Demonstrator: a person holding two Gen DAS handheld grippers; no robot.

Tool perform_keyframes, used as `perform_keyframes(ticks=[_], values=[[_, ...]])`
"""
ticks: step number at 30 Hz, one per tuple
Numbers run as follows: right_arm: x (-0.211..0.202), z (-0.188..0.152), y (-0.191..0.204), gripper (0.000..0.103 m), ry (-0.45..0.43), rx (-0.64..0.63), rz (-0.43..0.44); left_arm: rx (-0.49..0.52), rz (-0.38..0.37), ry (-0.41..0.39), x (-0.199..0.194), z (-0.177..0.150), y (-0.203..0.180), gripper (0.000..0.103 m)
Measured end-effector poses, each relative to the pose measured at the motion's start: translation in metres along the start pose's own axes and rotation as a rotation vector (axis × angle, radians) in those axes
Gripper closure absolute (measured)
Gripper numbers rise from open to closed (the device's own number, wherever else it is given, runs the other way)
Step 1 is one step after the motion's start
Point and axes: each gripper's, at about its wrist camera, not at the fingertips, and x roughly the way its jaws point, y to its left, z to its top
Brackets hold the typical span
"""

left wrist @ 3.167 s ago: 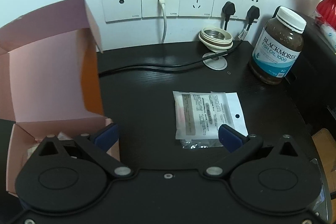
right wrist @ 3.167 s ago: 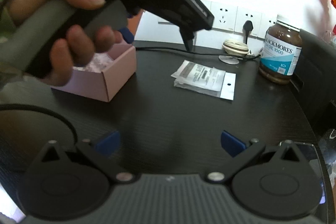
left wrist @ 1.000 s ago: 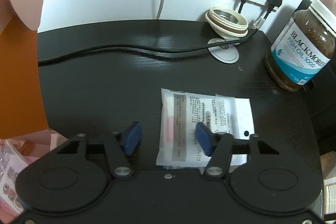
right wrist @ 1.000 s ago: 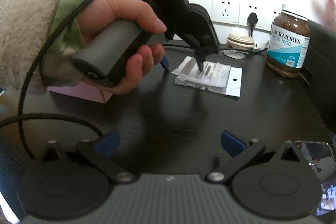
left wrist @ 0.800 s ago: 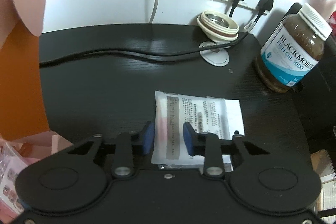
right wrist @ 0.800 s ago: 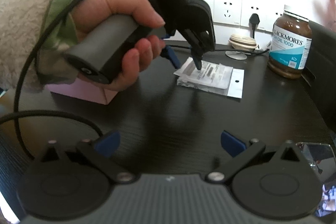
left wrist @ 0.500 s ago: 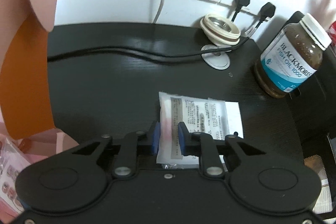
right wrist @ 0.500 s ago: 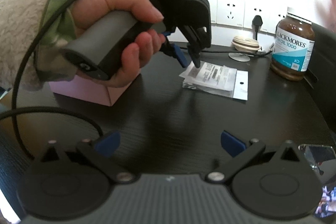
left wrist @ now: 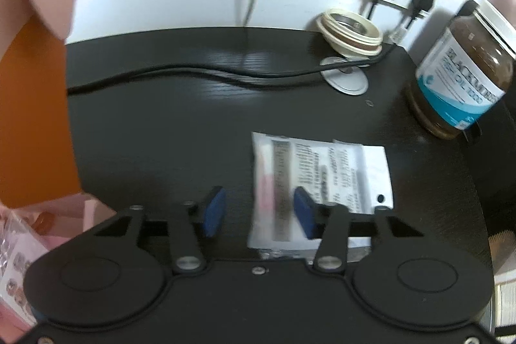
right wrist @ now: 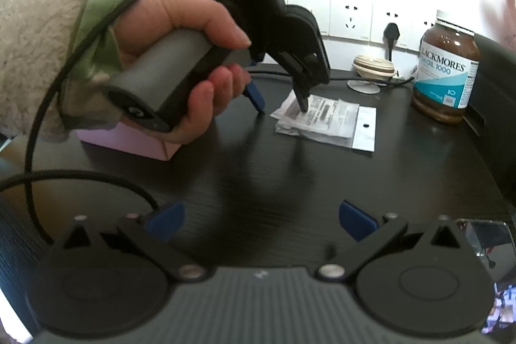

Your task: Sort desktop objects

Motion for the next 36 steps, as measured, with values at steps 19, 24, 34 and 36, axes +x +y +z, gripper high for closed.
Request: perform_keyframes(ticks=[19, 24, 34, 36], values=[[0.000, 0.006, 0.000, 0.001, -0.012, -0.013, 0.019, 0.017, -0.043, -0.117, -0.044, 0.009, 0.003, 0.097], [0.000, 0.006, 0.005, 0.001, -0.013, -0.022, 0.025, -0.003, -0.059, -0.062, -0.036, 0.005, 0.009, 0.093], [0.000, 0.003, 0.004, 0.001, -0.009, -0.007, 0.019, -0.098, -0.047, 0.009, -0.015, 0.005, 0.019, 0.028], [-0.001, 0.003, 0.003, 0.001, -0.011, 0.000, 0.018, -0.100, -0.043, 0.023, -0.010, 0.007, 0.016, 0.028]])
